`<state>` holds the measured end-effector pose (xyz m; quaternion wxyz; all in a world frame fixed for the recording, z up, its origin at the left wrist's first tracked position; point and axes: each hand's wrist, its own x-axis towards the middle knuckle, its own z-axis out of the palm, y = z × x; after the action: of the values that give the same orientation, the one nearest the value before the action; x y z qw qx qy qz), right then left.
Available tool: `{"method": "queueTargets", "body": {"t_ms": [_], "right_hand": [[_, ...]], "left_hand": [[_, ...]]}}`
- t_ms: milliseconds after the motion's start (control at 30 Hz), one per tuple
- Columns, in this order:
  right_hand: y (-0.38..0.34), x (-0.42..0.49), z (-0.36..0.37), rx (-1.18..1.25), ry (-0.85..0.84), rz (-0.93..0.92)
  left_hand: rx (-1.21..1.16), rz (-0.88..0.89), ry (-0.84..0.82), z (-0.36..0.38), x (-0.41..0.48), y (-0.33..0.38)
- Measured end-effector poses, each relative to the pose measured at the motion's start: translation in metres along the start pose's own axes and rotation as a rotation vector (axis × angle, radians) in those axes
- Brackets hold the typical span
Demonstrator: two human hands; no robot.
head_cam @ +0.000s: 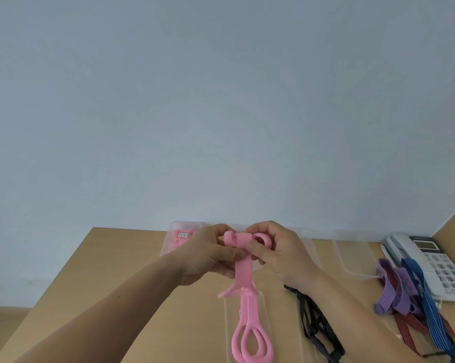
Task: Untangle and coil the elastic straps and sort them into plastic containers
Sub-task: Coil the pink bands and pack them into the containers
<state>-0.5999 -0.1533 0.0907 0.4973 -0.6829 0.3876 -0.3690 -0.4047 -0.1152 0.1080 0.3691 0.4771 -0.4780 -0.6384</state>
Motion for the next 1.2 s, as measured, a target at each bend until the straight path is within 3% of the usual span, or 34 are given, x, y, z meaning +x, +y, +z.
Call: {"method": "queueTargets", "body": {"t_ms": [467,733,967,1200], "right_hand": [[-0.003,-0.007,0.01,-0.118,0.055,-0.089],[-0.004,-0.008,0.003,0.1,0.009,0.045],[-0.005,-0.001,0.003,0.143,-0.002,0.149],[-0.002,0.001,0.002,0.135,0.034,0.058]], "left_hand": [[-0.129,0.005,0.022,0.008,-0.005,0.002],[-0.189,0.084,0.097,0.003,-0.001,-0.004],[-0.132,0.18,0.113,0.002,0.004,-0.005],[-0.073,0.029,0.095,-0.001,0.005,-0.001]]}}
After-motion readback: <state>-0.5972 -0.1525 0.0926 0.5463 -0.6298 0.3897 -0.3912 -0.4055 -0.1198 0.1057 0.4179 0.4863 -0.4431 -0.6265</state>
